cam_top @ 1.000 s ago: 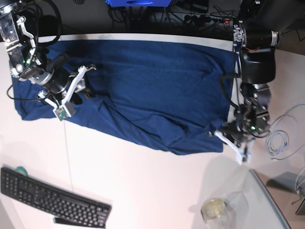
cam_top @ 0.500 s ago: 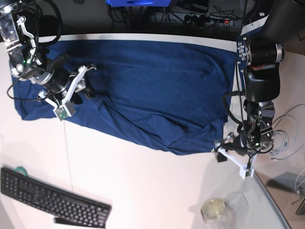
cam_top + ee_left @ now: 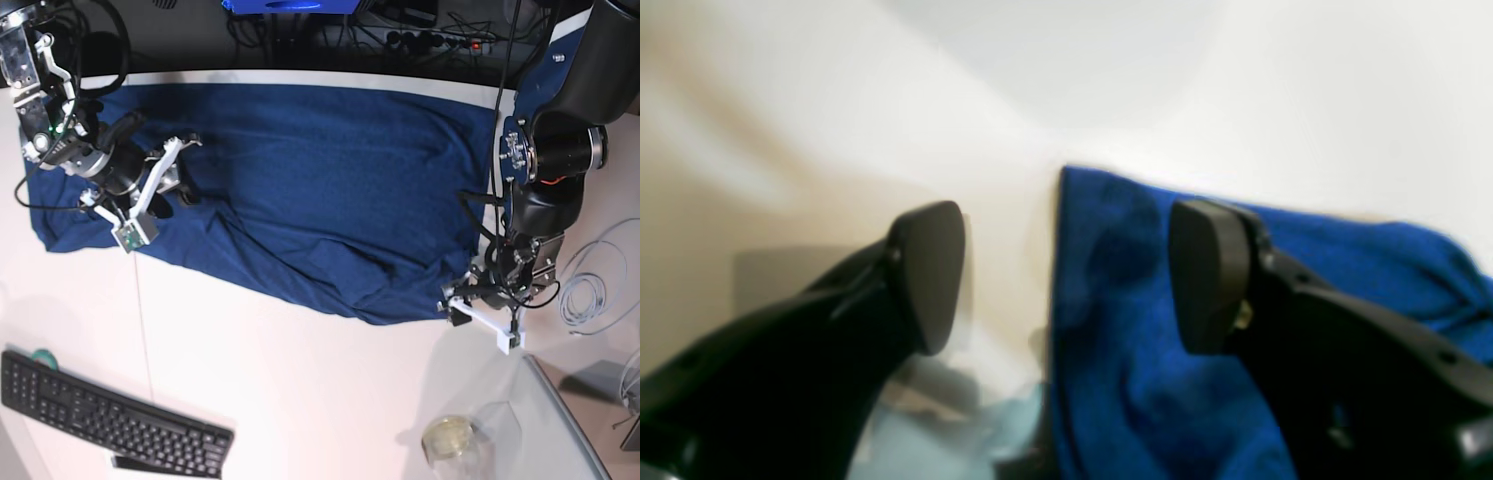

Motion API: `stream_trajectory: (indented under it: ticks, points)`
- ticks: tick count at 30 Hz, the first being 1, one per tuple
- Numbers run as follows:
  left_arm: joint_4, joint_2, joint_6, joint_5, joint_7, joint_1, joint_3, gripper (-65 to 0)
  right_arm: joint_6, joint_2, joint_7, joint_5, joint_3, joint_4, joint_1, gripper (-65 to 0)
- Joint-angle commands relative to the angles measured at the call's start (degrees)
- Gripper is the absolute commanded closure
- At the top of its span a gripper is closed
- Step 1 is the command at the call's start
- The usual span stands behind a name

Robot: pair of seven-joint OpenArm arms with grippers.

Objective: Layout the t-shirt on the table in an organized manner, then fold the t-shirt properly
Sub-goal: 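Hold the shirt with the right gripper and reposition the left gripper along the hem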

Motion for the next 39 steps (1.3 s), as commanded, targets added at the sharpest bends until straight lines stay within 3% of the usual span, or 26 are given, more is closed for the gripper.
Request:
stream_trajectory:
  ticks: [1, 4, 9, 10, 14, 17, 22, 29, 30, 33, 35, 36, 39]
  points:
    - [0.7, -0.4, 0.1, -0.2, -0.8, -1.6, 0.2, -42.6, 0.2, 0.6, 1.3, 0.6, 0.4, 1.1, 0.3, -24.3]
    - [0.6, -0.2, 0.1, -0.2, -2.2, -1.5, 0.2, -33.4, 0.2, 0.6, 1.6, 0.6, 0.4, 1.1, 0.3, -24.3]
    - [0.6, -0.2, 0.1, -0.2, -4.3, -1.7, 0.2, -0.7, 0.2, 0.6, 1.7, 0.6, 0.6, 1.1, 0.5, -24.3]
    - [0.8, -0.2, 0.1, -0.2, -4.5, -1.9, 0.2, 0.0, 0.2, 0.6, 1.7, 0.7, 1.6, 1.1, 0.5, -24.3]
    - [2.7, 0.0, -0.1, -0.2, -4.2, -4.0, 0.1, 0.0, 0.4, -2.5, 1.2, 0.9, 8.2, 1.1, 0.4, -24.3]
    - [5.2, 0.9, -2.3, -0.2, -2.3, -4.6, 2.6, 0.0, 0.6, -3.6, 1.2, 0.9, 12.2, 1.1, 0.3, -24.8]
    - [11.9, 1.1, -2.5, -0.7, 0.8, -2.8, 9.1, 0.0, 0.6, -3.5, 1.2, 0.9, 12.9, 1.1, 0.1, -24.9]
    - [10.4, -0.2, -2.5, -0.9, 0.9, -1.5, 9.0, 0.0, 0.6, -3.8, 1.2, 0.9, 12.4, 1.1, 0.0, -24.9]
    - [10.4, -0.5, -2.5, -0.9, 0.9, -1.0, 9.0, -3.8, 0.6, -3.8, 1.2, 0.9, 12.4, 1.1, 0.0, -24.9]
    - [10.4, -0.6, -2.5, -0.9, 0.9, -0.3, 9.0, -33.6, 0.6, -3.8, 1.2, 0.9, 12.4, 1.1, 0.0, -24.9]
    - [10.4, -0.6, -2.5, -0.4, 0.9, 0.3, 9.1, -46.9, 0.6, -3.8, 1.2, 0.9, 12.4, 1.1, 0.0, -24.9]
    - [10.4, -0.6, -2.4, -0.4, 0.9, 0.4, 9.2, -48.7, 0.6, -3.9, 1.2, 0.9, 12.4, 1.1, 0.0, -24.9]
    - [8.5, -0.4, -0.1, -0.4, 0.7, 0.3, 9.8, -41.5, 0.6, -3.9, 1.2, 0.9, 12.4, 1.1, 0.0, -24.8]
